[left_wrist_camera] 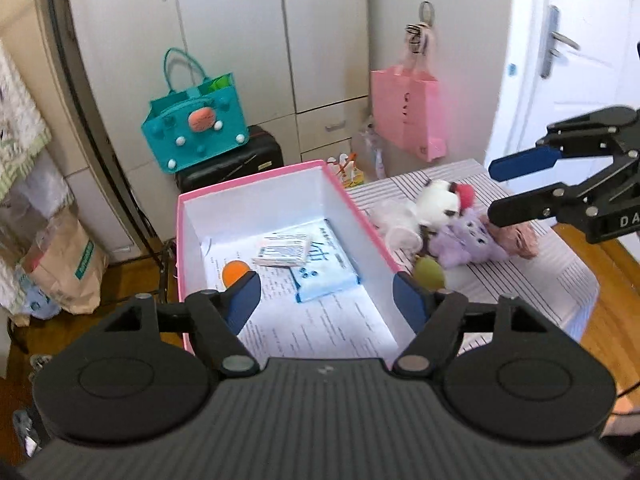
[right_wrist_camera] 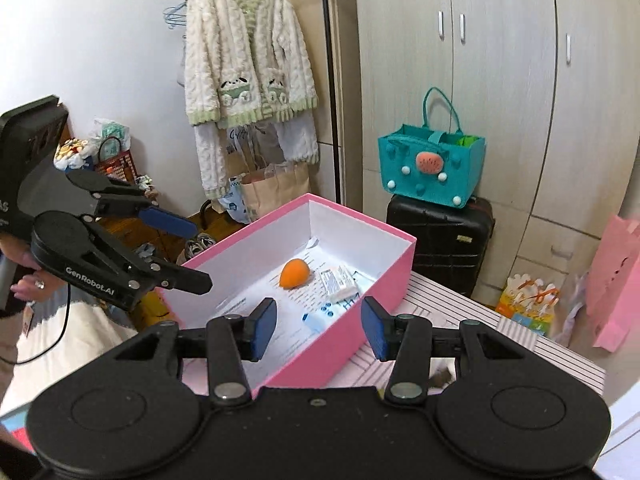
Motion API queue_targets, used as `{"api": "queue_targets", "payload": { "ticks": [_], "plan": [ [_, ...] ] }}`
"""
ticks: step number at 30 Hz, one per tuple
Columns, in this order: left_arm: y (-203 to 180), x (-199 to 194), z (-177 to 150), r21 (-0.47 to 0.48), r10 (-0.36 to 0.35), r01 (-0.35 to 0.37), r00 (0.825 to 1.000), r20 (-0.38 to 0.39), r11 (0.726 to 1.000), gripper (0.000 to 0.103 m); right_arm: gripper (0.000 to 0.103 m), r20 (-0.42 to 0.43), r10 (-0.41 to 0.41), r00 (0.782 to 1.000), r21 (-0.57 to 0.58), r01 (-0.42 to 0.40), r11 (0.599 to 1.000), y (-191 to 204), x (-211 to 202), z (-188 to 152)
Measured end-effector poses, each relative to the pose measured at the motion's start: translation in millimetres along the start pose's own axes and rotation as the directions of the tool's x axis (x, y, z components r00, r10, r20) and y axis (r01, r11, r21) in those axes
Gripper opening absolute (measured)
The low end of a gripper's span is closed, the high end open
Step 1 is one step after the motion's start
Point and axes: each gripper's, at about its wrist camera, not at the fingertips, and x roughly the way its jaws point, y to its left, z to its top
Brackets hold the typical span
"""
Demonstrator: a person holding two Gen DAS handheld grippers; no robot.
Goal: Organize soft objects
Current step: 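Withdraw both tools from the box toward the remaining plush toys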
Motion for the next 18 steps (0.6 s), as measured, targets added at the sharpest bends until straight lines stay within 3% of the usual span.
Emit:
{"api": "queue_targets", "payload": {
  "ticks": [8,18],
  "plan": [
    [-51,-28,-24,0.128,-0.029,0.024,0.999,0.043,0.991,0.08,0.054,0.066,-0.043,0.997,-0.066,0.048,0.997,20,-53,-38],
    [-96,-39,-60,0.237,-0.06,0.062,0.998,-0.016,0.969,0.08,0.055,0.091,-0.083,0.992,-0.049,0.088,0.995,18,-90,-88]
  ]
}}
